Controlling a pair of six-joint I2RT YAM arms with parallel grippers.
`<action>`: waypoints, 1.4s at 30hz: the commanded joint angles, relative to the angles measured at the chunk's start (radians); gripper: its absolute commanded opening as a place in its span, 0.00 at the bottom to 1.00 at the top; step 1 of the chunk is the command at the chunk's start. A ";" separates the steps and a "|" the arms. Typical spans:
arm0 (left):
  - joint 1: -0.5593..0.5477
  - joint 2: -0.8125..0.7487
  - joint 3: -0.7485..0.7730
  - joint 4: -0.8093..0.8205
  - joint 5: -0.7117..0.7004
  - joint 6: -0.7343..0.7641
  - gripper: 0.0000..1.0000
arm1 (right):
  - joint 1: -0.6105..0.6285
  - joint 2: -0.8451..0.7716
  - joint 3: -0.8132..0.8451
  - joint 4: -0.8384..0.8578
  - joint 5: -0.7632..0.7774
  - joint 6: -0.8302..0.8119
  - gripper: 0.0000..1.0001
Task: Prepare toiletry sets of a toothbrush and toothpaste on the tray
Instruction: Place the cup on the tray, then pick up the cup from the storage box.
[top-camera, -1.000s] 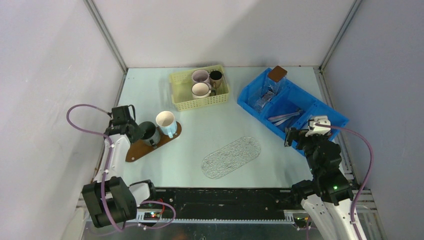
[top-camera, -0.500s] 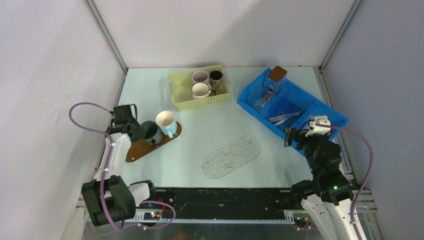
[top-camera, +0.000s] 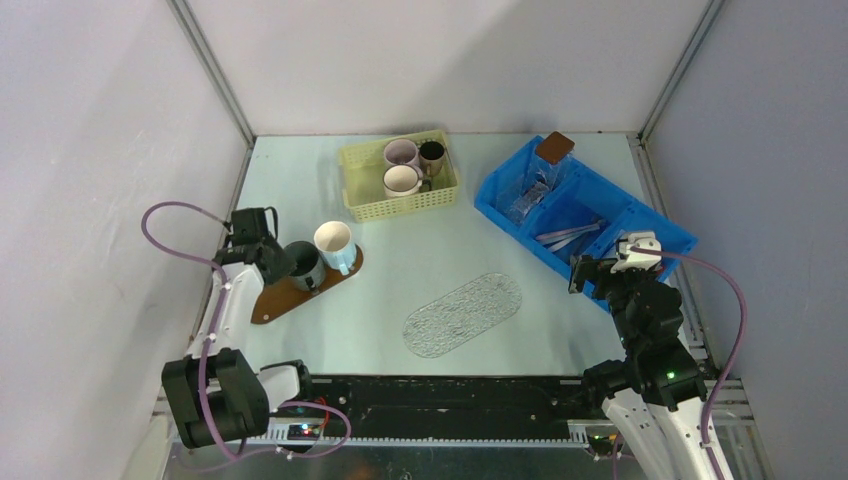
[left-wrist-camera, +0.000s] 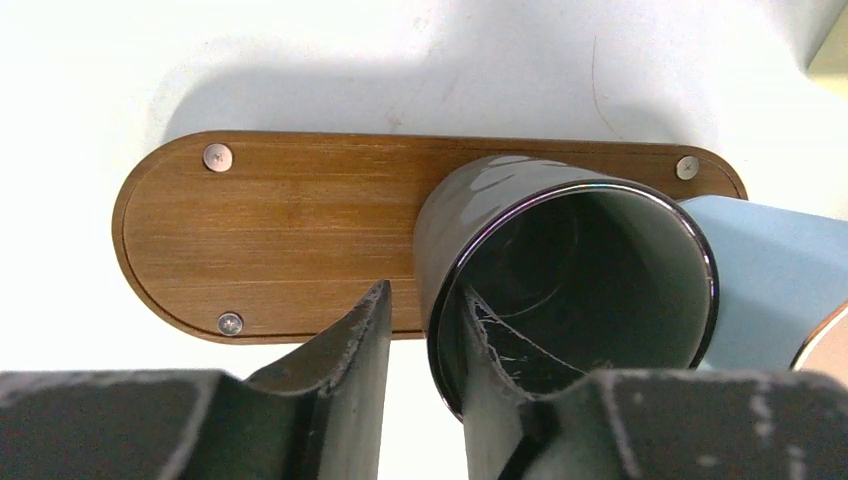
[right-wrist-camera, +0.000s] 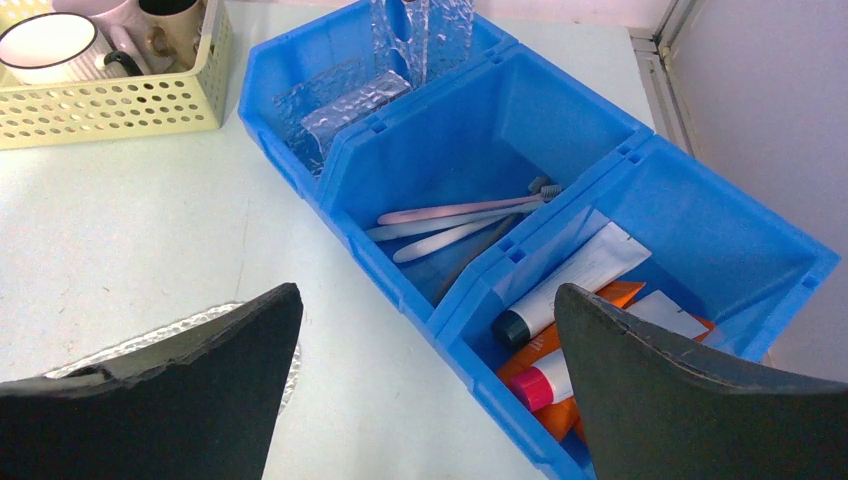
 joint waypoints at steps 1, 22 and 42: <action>-0.008 -0.022 0.064 -0.025 -0.035 -0.003 0.39 | 0.007 -0.006 0.001 0.040 0.008 -0.009 1.00; -0.312 0.226 0.635 -0.065 -0.142 -0.170 0.99 | 0.007 -0.015 0.001 0.039 0.031 -0.011 1.00; -0.534 0.807 1.005 -0.007 -0.244 -0.549 0.87 | 0.006 -0.025 0.001 0.029 0.049 -0.010 1.00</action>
